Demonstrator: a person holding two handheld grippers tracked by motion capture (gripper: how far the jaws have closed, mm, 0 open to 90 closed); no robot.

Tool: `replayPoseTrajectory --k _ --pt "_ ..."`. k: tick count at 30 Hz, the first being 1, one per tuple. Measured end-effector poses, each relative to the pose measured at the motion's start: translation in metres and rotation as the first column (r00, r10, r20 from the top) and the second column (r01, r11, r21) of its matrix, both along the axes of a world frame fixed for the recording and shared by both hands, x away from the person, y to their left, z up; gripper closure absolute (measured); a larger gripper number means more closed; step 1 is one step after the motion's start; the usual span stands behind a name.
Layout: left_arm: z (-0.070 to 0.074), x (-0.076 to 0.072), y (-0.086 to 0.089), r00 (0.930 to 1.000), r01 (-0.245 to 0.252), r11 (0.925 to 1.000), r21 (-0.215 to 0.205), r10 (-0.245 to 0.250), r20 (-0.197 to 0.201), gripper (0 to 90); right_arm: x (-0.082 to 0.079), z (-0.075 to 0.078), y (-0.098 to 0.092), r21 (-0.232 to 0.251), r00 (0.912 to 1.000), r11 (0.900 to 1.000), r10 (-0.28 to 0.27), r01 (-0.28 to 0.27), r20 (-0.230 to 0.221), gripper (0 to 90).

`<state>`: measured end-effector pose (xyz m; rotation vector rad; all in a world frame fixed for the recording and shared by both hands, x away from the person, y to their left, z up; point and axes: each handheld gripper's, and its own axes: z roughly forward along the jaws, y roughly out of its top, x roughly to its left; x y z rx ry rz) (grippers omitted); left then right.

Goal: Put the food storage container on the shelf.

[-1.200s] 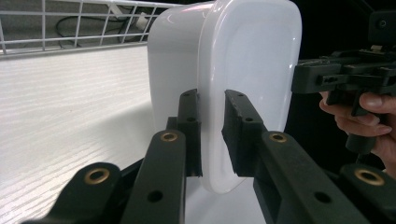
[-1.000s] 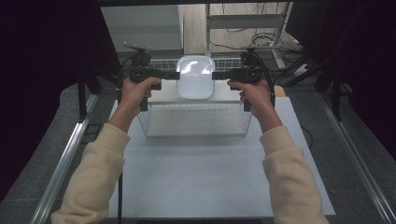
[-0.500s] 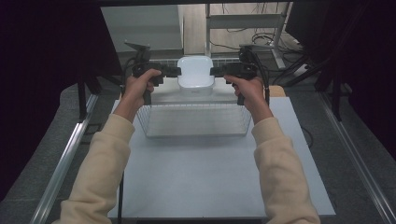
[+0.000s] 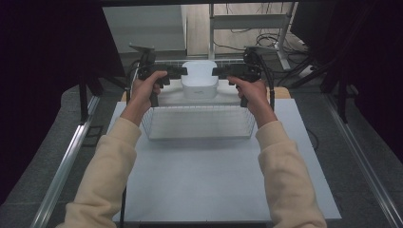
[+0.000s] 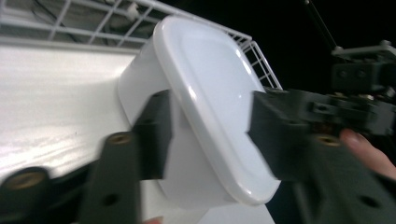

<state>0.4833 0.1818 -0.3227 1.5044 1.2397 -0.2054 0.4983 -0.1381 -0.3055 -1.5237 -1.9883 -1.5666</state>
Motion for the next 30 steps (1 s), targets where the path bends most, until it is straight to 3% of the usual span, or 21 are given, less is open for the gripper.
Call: replayPoseTrajectory --k 3,4,5,6,7,8,9,10,12,15,24,30 --pt "0.006 -0.007 0.000 0.9989 -0.004 0.9992 0.041 0.002 0.046 36.9 -0.011 0.010 0.001 -0.044 0.9952 0.999 -0.001 0.005 0.097 41.6" --pt "0.009 -0.013 0.002 0.9982 -0.004 0.9987 0.052 0.001 0.059 34.1 -0.019 0.016 0.000 -0.072 0.9898 0.997 0.007 0.003 0.142 38.1" --pt "0.009 -0.013 0.002 0.9982 -0.004 0.9987 0.052 0.001 0.059 33.4 -0.019 0.016 0.000 -0.072 0.9898 0.997 0.007 0.003 0.142 38.1" --pt "0.011 -0.018 0.004 0.9974 -0.004 0.9981 0.062 -0.001 0.071 32.9 -0.027 0.022 -0.001 -0.100 0.9824 0.995 0.027 -0.008 0.185 35.6" --pt "0.012 -0.021 0.004 0.9968 -0.005 0.9977 0.068 0.000 0.080 32.9 -0.027 0.022 -0.001 -0.100 0.9824 0.995 0.027 -0.008 0.185 35.6" --pt "0.014 -0.027 0.006 0.9956 -0.009 0.9966 0.082 0.002 0.094 32.1 -0.035 0.026 -0.003 -0.131 0.9742 0.991 0.047 -0.018 0.221 33.9" --pt "0.015 -0.030 0.006 0.9949 -0.012 0.9957 0.092 0.003 0.100 32.1 -0.035 0.026 -0.003 -0.131 0.9742 0.991 0.047 -0.018 0.221 33.9" --pt "0.017 -0.037 0.008 0.9936 -0.014 0.9931 0.116 0.001 0.113 31.0 -0.043 0.028 -0.005 -0.168 0.9631 0.985 0.071 -0.028 0.259 32.5" --pt "0.019 -0.045 0.009 0.9918 -0.020 0.9903 0.138 0.003 0.128 30.6 -0.045 0.029 -0.006 -0.175 0.9614 0.984 0.077 -0.030 0.264 32.3" --pt "0.022 -0.059 0.010 0.9868 -0.011 0.9837 0.180 -0.018 0.161 29.7 -0.058 0.026 -0.009 -0.227 0.9499 0.973 0.103 -0.035 0.295 30.7" --pt "0.017 -0.098 0.012 0.9718 -0.002 0.9754 0.220 -0.050 0.231 28.6 -0.077 0.013 -0.021 -0.248 0.9384 0.968 0.114 -0.031 0.326 29.3" --pt "0.006 -0.120 0.014 0.9657 -0.022 0.9635 0.267 -0.049 0.255 28.6 -0.099 0.001 -0.036 -0.250 0.9287 0.968 0.115 -0.026 0.352 29.3"
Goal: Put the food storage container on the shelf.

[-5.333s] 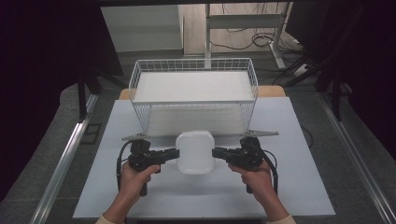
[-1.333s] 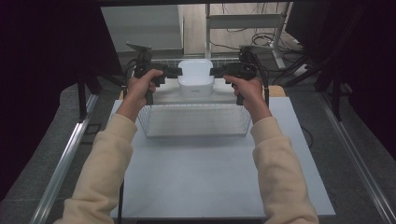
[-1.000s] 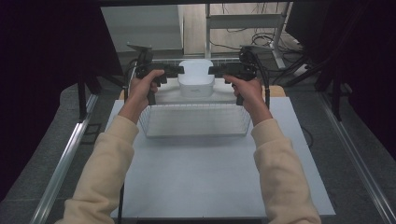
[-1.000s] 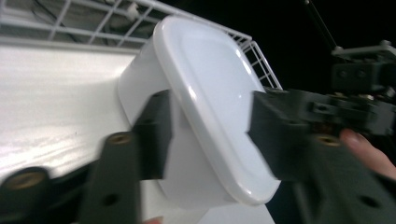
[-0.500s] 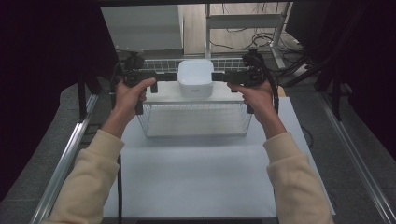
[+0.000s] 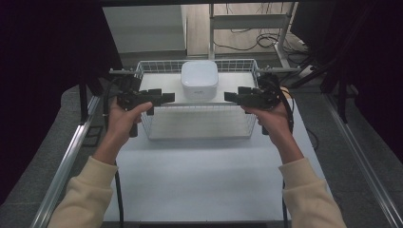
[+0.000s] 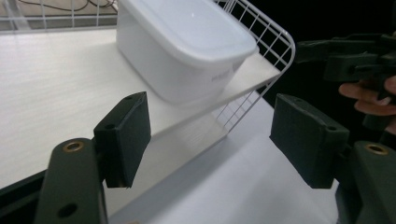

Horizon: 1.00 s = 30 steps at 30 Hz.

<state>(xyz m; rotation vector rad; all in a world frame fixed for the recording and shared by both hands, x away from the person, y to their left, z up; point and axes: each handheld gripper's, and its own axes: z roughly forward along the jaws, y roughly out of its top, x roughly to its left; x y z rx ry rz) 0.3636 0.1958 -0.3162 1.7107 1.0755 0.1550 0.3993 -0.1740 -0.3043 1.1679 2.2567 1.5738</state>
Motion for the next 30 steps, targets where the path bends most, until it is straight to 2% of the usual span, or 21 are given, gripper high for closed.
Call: replayPoseTrajectory --k 3,7,12,15,18,20,24,26,30 --pt "-0.006 -0.011 0.003 1.0000 0.004 1.0000 -0.006 -0.004 0.008 28.4 -0.009 -0.006 -0.008 0.011 1.0000 1.000 -0.002 0.002 0.007 29.3" --pt "-0.014 -0.025 0.008 0.9997 -0.003 0.9998 0.018 0.002 0.026 27.3 -0.022 -0.016 -0.018 0.009 0.9997 1.000 -0.002 0.002 0.022 29.3" --pt "-0.031 -0.044 0.010 0.9983 -0.022 0.9969 0.075 0.018 0.056 24.5 -0.039 -0.034 -0.027 -0.021 0.9990 1.000 0.011 -0.010 0.044 29.3" --pt "-0.043 -0.055 0.011 0.9969 -0.035 0.9927 0.115 0.027 0.073 22.9 -0.049 -0.047 -0.032 -0.007 0.9991 1.000 0.019 -0.019 0.038 29.3" --pt "-0.056 -0.065 0.013 0.9970 -0.040 0.9907 0.130 0.031 0.071 20.7 -0.059 -0.059 -0.035 -0.012 0.9986 0.999 0.031 -0.030 0.043 29.2" --pt "-0.065 -0.071 0.016 0.9968 -0.048 0.9904 0.130 0.039 0.069 20.2 -0.066 -0.068 -0.037 -0.027 0.9984 0.999 0.034 -0.033 0.045 29.0" --pt "-0.081 -0.081 0.019 0.9961 -0.061 0.9860 0.155 0.051 0.073 18.7 -0.076 -0.083 -0.038 -0.061 0.9981 0.997 0.051 -0.049 0.036 25.7" --pt "-0.087 -0.086 0.021 0.9958 -0.066 0.9853 0.157 0.055 0.073 18.1 -0.080 -0.091 -0.039 -0.085 0.9986 0.996 0.039 -0.036 0.035 24.2" --pt "-0.100 -0.096 0.022 0.9966 -0.067 0.9860 0.153 0.059 0.057 16.6 -0.085 -0.104 -0.043 -0.094 0.9996 0.995 0.023 -0.022 0.017 22.7"
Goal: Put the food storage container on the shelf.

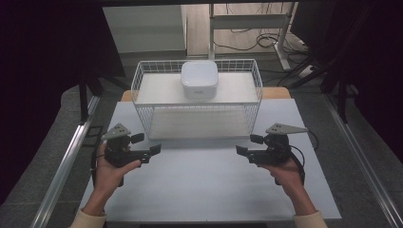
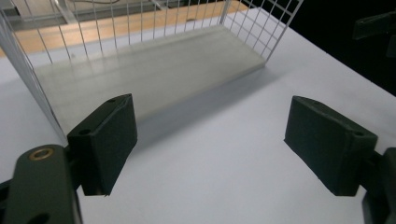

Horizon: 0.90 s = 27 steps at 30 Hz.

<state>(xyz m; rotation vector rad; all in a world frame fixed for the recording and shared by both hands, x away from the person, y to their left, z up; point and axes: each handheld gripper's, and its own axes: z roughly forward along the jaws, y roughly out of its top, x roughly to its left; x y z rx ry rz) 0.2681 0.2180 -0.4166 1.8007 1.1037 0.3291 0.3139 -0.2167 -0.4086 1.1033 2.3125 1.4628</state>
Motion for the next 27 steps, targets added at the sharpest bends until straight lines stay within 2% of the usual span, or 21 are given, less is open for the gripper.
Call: replayPoseTrajectory --k 7,16,19,23,27 --pt "-0.027 -0.014 0.002 0.9995 -0.020 0.9988 0.044 0.021 -0.023 16.4 -0.010 -0.023 -0.008 0.003 0.9995 1.000 -0.026 0.027 -0.020 22.5" --pt "-0.063 -0.018 0.000 0.9977 -0.043 0.9915 0.123 0.049 -0.046 14.4 -0.019 -0.052 -0.007 -0.100 0.9981 0.994 -0.052 0.048 -0.034 21.3" --pt "-0.070 -0.019 0.000 0.9970 -0.043 0.9900 0.134 0.051 -0.058 14.3 -0.019 -0.059 -0.005 -0.110 0.9974 0.992 -0.060 0.055 -0.041 20.9" --pt "-0.072 -0.020 -0.002 0.9963 -0.055 0.9877 0.146 0.064 -0.057 14.2 -0.019 -0.069 -0.001 -0.147 0.9972 0.988 -0.057 0.049 -0.050 20.5" --pt "-0.070 -0.021 -0.005 0.9976 -0.044 0.9871 0.154 0.052 -0.046 14.1 -0.020 -0.070 0.000 -0.154 0.9972 0.987 -0.063 0.056 -0.042 20.5"
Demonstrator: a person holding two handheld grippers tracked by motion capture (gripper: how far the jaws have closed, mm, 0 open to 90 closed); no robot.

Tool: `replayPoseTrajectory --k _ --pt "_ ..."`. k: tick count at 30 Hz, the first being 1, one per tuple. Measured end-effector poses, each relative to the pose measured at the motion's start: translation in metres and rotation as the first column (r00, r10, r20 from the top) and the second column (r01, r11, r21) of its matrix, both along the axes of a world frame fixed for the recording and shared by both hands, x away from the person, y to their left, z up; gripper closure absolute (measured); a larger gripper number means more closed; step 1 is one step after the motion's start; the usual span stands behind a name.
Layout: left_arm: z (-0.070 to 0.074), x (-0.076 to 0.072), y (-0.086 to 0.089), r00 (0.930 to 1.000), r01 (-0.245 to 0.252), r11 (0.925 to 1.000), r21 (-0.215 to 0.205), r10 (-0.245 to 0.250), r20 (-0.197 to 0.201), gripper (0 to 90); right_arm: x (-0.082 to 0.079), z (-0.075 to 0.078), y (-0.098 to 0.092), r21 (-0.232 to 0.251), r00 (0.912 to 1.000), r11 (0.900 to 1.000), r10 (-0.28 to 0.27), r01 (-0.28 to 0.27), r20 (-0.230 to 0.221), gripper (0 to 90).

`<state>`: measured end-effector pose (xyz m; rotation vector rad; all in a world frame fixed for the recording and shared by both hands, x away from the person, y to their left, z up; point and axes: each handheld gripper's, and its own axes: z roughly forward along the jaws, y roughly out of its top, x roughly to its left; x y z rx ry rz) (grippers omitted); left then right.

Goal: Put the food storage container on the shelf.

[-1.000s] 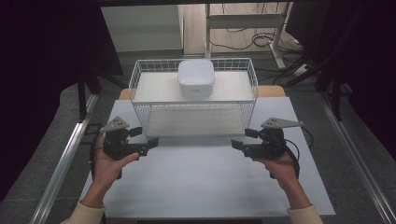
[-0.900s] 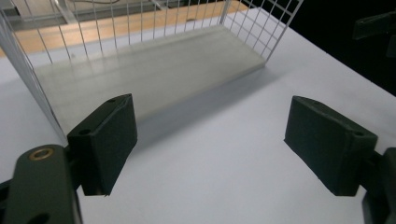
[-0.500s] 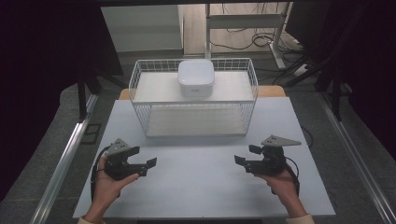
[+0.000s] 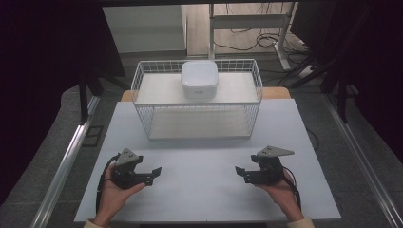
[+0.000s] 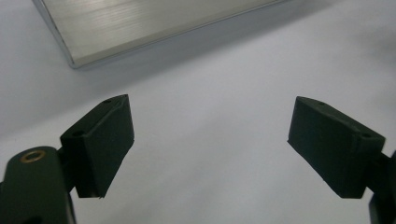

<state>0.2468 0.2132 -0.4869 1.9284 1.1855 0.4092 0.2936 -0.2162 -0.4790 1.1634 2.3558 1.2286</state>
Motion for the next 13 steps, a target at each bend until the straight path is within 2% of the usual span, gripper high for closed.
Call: replayPoseTrajectory --k 13 --pt "0.0009 0.0033 0.0028 0.9997 -0.025 0.9993 -0.027 0.025 -0.008 13.5 -0.0002 0.0045 -0.0066 0.027 0.9994 0.999 -0.018 0.018 0.028 20.5"
